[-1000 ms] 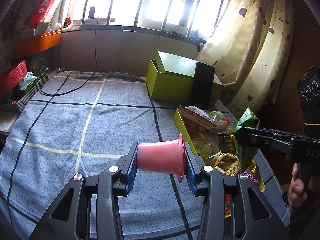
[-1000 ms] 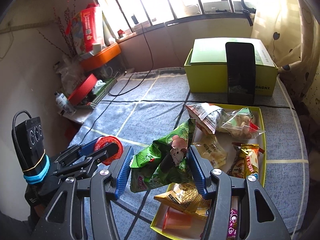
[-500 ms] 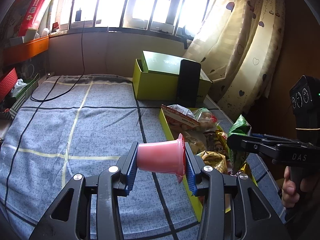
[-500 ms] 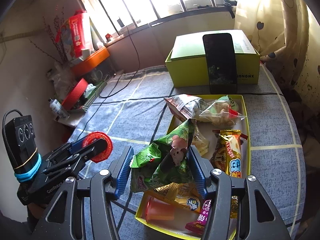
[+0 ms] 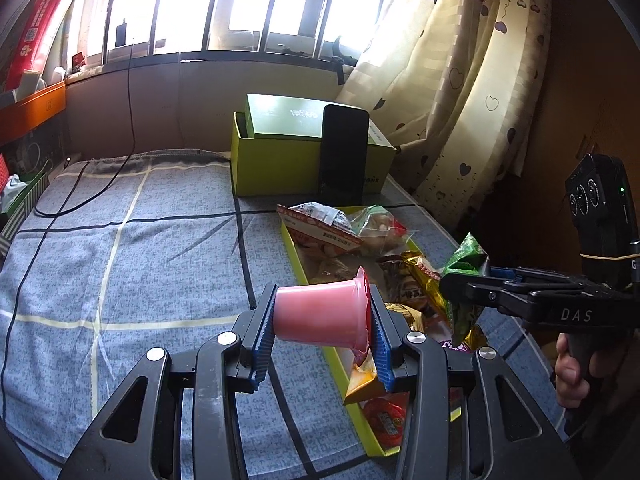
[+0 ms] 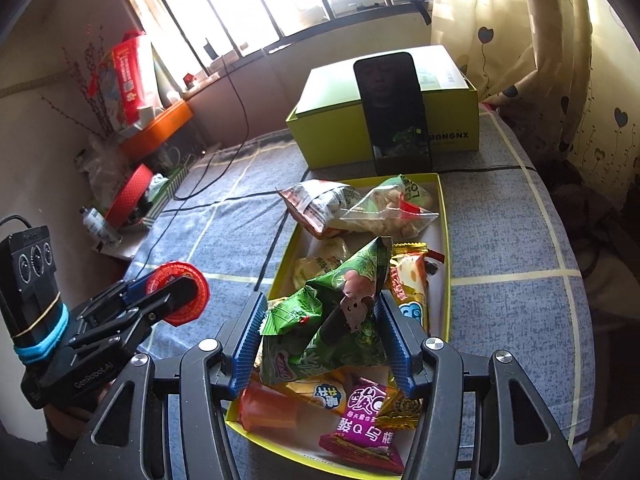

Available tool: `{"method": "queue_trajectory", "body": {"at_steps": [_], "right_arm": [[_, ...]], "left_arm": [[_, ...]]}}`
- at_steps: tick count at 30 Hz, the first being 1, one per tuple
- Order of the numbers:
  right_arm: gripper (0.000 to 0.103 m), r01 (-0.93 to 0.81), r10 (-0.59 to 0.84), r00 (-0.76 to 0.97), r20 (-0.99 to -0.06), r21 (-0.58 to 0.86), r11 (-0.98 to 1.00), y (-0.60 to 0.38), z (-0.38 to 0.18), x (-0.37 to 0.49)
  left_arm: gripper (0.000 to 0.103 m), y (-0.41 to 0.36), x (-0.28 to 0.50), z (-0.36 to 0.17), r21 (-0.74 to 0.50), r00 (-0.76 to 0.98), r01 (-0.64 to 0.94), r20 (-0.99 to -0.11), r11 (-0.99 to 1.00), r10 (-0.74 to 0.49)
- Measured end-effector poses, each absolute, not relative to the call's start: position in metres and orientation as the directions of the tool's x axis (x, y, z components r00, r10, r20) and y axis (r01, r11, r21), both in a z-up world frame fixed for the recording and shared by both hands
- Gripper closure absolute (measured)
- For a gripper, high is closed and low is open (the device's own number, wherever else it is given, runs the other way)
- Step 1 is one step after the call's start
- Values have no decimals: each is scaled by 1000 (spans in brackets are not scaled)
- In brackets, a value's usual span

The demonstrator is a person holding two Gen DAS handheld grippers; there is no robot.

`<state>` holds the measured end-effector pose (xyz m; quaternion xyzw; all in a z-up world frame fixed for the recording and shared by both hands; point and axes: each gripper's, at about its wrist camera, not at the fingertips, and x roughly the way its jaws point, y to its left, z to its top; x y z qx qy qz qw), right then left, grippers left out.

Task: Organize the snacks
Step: 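Lower the green bag and pink cup into the tray and open both grippers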

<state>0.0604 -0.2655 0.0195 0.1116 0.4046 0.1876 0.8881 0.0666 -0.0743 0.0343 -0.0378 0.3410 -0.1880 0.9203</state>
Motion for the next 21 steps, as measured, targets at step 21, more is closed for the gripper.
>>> {"method": "queue_trajectory", "body": {"at_steps": [21], "right_arm": [[41,-307,361,622,-695,208,929,-260,13,49]], "left_arm": [[60,-84,78,32,-188,683,351,-618,917,-388]]}}
